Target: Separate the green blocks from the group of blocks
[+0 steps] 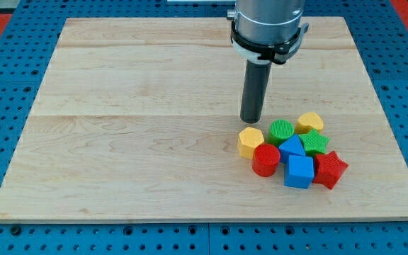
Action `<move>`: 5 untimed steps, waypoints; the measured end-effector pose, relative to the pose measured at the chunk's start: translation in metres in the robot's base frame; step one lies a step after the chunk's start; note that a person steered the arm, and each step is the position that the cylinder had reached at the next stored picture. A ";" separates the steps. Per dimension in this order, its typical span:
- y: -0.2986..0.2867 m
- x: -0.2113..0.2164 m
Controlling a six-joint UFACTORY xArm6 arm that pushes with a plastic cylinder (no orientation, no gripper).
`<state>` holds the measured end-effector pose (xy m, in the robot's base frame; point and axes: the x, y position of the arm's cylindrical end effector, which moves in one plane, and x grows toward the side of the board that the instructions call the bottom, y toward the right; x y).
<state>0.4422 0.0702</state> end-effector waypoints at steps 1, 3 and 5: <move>0.015 -0.056; 0.154 -0.037; 0.194 0.052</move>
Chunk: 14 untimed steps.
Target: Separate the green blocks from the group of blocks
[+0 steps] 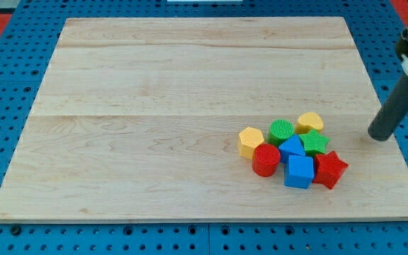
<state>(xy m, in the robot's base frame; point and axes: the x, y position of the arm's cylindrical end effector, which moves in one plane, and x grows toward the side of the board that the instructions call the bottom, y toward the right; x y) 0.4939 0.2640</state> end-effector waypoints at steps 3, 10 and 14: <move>-0.098 0.031; -0.211 0.003; -0.212 0.000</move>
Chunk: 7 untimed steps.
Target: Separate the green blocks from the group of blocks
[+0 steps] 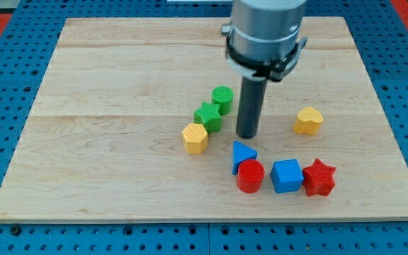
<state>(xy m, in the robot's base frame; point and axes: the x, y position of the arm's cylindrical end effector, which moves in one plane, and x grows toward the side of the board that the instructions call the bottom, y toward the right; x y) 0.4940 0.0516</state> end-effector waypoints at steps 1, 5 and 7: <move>-0.074 0.007; -0.075 -0.010; 0.009 -0.039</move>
